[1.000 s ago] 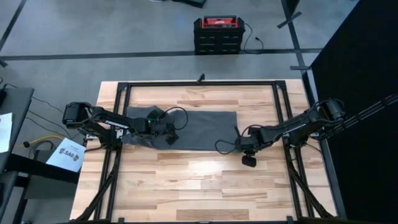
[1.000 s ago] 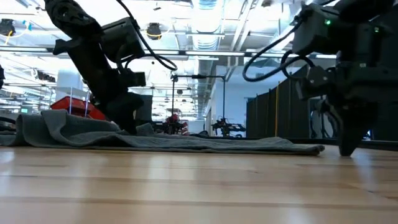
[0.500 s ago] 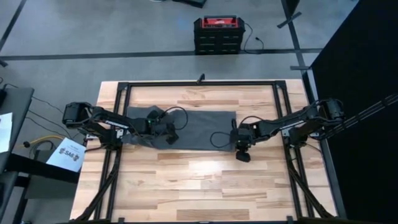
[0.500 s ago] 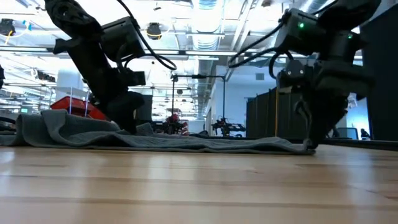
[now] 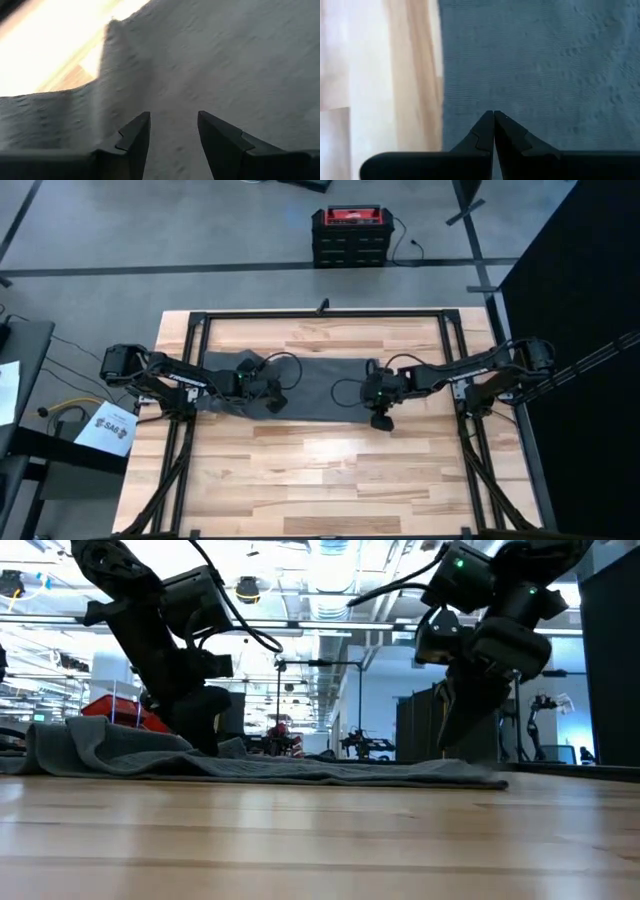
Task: Roll towel
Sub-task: Fold the gray towel
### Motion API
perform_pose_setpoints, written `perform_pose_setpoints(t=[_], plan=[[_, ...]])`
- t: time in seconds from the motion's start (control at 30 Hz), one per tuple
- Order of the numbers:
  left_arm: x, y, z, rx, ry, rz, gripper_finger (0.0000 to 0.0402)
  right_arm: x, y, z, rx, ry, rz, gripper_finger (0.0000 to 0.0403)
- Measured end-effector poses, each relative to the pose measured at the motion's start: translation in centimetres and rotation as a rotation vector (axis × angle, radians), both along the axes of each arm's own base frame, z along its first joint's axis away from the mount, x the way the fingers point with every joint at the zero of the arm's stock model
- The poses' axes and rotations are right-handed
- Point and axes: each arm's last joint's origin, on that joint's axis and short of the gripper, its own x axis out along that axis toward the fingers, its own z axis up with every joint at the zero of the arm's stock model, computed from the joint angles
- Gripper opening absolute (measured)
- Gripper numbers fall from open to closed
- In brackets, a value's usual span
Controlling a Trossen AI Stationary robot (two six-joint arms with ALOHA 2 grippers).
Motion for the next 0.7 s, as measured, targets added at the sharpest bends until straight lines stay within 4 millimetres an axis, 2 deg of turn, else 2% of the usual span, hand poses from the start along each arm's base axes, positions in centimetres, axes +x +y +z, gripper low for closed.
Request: perform_pose_setpoints(t=[0.1,0.2,0.43,0.57,0.7], plan=[[1.1,-0.6,0.4,-0.041,-0.107,-0.067,0.0153,0.0,-0.2,0.0,-0.002,0.001,-0.007,0.0000],[2.5,-1.9,1.3,-0.084,-0.250,-0.214,0.0153,-0.4,0.0,-0.2,0.002,0.046,-0.007,0.0000],[4.0,-4.7,3.2,-0.087,-0.464,-0.471,0.0153,-3.5,2.3,-0.4,0.074,0.314,-0.126,0.0000],[4.5,-5.3,2.5,-0.080,-0.463,-0.519,0.0153,-4.1,3.7,-1.9,0.100,0.344,-0.133,0.0000],[5.4,-5.6,1.2,-0.089,-0.480,-0.553,0.0153,-3.7,3.8,-2.9,0.107,0.307,-0.120,0.0000]])
